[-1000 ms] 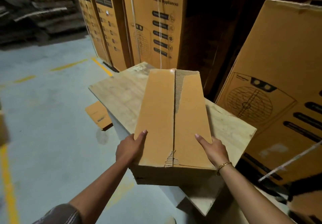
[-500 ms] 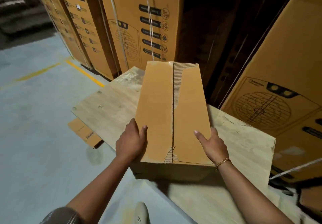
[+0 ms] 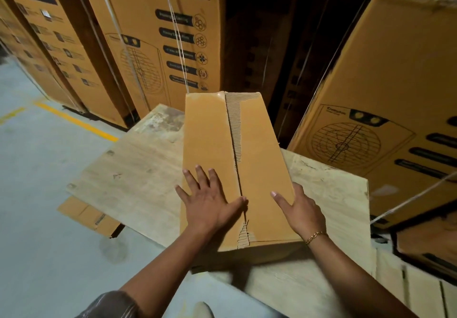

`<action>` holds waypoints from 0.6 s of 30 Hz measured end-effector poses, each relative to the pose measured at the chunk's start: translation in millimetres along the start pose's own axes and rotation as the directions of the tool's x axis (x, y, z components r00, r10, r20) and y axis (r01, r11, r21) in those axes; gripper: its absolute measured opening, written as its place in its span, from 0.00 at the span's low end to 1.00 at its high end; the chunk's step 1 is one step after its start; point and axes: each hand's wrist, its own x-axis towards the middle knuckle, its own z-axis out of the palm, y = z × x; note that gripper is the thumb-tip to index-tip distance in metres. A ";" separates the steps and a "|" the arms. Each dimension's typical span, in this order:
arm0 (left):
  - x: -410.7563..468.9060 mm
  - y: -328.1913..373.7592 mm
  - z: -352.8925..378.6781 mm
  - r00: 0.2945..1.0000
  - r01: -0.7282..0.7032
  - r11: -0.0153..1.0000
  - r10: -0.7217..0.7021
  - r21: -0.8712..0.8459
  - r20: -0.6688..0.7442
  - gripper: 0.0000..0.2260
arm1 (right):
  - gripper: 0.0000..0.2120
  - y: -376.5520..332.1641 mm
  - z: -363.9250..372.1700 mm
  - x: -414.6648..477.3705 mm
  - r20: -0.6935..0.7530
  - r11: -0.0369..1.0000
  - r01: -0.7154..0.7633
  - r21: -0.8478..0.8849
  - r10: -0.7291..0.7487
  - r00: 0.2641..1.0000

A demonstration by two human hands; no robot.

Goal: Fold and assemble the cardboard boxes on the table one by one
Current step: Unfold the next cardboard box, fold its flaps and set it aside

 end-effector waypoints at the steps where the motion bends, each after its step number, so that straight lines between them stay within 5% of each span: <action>1: 1.4 2.1 -3.5 1.000 0.002 1.000 -0.001 -0.024 0.008 0.55 | 0.38 -0.1 -0.3 -1.1 -0.007 1.000 0.007 -0.010 -0.007 1.000; 6: -5.3 -0.8 -39.1 1.000 0.001 0.935 -0.011 -0.356 -0.024 0.44 | 0.36 -1.2 -1.1 -5.4 -0.097 0.989 0.130 -0.074 -0.137 0.986; 10: -31.0 -31.7 -77.7 0.983 -0.079 0.671 -0.070 -0.738 -0.168 0.27 | 0.24 -0.8 0.9 -5.4 -0.153 0.886 0.382 -0.262 -0.429 0.890; 14: -44.9 -81.8 -116.3 0.955 -0.023 0.538 -0.237 -0.843 -0.177 0.19 | 0.22 -12.1 -3.4 -14.3 -0.061 0.814 0.497 -0.300 -0.537 0.842; 16: -49.2 -104.7 -129.0 0.940 0.046 0.628 -0.291 -0.777 -0.180 0.19 | 0.26 -21.8 -6.4 -23.0 -0.003 0.813 0.510 -0.281 -0.532 0.847; 18: -54.4 -124.4 -130.3 0.936 0.137 0.849 -0.280 -0.510 -0.214 0.20 | 0.32 -33.8 -4.4 -34.8 0.065 0.811 0.511 -0.284 -0.516 0.854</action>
